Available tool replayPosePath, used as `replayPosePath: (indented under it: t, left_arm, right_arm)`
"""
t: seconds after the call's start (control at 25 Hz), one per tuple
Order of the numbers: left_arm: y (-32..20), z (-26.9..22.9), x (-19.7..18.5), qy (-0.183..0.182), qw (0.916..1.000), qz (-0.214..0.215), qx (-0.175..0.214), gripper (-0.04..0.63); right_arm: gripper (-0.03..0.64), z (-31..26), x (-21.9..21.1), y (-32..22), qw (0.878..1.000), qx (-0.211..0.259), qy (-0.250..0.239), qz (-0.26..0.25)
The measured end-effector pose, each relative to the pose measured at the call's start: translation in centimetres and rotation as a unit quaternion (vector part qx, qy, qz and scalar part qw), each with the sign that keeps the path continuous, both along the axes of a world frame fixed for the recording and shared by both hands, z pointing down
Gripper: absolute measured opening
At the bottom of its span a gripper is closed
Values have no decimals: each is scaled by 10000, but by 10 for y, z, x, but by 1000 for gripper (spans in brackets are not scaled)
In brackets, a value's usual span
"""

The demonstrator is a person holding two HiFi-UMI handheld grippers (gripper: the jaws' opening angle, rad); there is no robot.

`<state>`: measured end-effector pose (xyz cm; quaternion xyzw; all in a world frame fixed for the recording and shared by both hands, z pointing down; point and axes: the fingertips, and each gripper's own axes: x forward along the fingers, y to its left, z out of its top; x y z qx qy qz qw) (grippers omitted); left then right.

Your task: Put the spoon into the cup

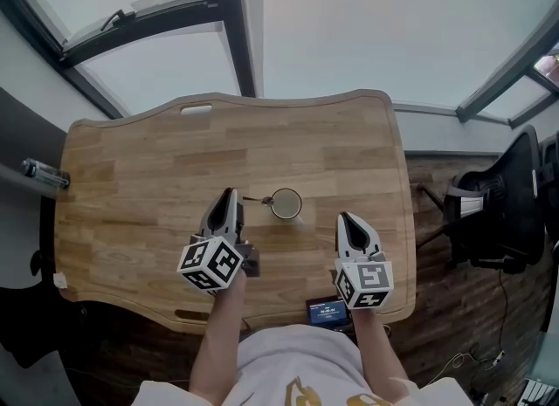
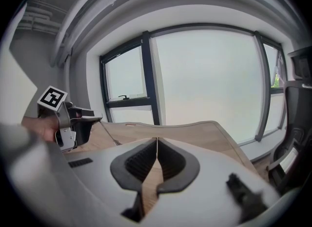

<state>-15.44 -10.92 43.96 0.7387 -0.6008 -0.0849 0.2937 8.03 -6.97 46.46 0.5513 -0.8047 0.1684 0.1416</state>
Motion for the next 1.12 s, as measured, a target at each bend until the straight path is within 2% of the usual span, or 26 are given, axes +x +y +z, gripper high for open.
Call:
replayPosePath:
  t: [1.12]
  left_arm:
    - [-13,21,13,37,9996,152,-218,49]
  right_arm:
    - [32,21,-2,-11,9996,-255,-106,-1]
